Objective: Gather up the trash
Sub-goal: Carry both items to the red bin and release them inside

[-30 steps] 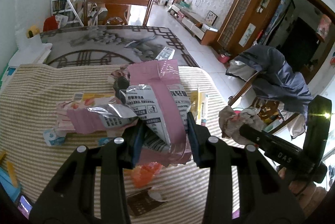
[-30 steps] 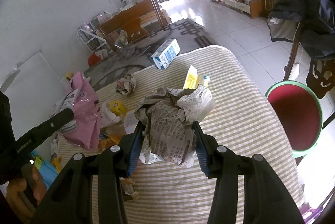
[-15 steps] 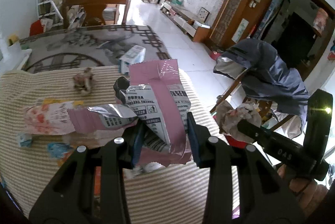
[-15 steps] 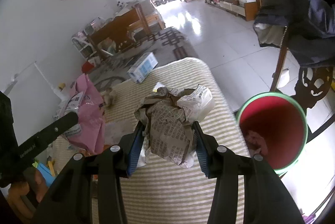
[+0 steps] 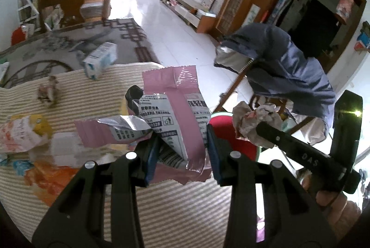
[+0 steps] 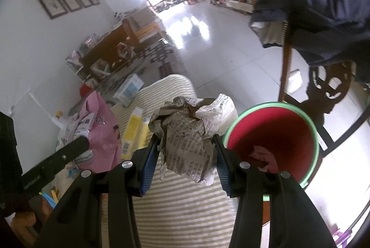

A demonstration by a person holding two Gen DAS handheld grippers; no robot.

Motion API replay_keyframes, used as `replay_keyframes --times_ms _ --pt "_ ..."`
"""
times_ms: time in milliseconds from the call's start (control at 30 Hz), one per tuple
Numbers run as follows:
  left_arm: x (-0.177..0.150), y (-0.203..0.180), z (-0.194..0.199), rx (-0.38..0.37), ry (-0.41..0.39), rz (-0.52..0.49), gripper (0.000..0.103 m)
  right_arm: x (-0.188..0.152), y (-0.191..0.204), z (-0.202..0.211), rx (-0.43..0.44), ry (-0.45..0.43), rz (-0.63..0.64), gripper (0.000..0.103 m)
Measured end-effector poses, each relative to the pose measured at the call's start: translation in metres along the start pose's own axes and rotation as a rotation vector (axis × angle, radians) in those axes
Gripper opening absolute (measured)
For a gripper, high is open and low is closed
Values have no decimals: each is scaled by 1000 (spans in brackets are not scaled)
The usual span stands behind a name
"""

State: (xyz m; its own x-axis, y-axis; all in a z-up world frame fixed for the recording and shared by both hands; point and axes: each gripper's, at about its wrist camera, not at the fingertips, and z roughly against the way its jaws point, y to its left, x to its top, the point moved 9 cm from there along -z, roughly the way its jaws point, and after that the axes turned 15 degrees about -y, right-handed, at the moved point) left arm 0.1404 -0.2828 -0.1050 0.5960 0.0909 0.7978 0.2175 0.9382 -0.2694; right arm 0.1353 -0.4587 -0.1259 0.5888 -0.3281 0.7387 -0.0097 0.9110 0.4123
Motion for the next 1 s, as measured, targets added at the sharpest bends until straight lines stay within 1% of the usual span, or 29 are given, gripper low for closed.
replay_keyframes --times_ms 233,333,567,700,833,867,900,933,1000 --pt "-9 -48 -34 -72 53 -41 37 10 -57 10 -83 -15 -69 45" --pt "-17 -69 -55 -108 90 -54 37 12 -79 11 -115 -12 -90 45" --pt "-36 -102 -94 -142 168 -81 37 16 -111 10 -146 -2 -118 46" --pt "-42 -111 -109 -151 193 -89 37 19 -122 6 -157 1 -123 46" --pt "-43 -119 -118 -165 202 -93 38 23 -128 4 -162 -7 -133 49" --pt "-43 -121 -119 -170 202 -93 45 24 -130 3 -162 -10 -136 52" --pt "-42 -121 -119 -172 201 -93 58 25 -131 3 -167 -19 -139 56" --pt "-41 -122 -119 -177 194 -89 63 26 -133 3 -177 -25 -143 62" --pt "-37 -122 -117 -181 179 -87 65 27 -136 3 -186 -35 -159 66"
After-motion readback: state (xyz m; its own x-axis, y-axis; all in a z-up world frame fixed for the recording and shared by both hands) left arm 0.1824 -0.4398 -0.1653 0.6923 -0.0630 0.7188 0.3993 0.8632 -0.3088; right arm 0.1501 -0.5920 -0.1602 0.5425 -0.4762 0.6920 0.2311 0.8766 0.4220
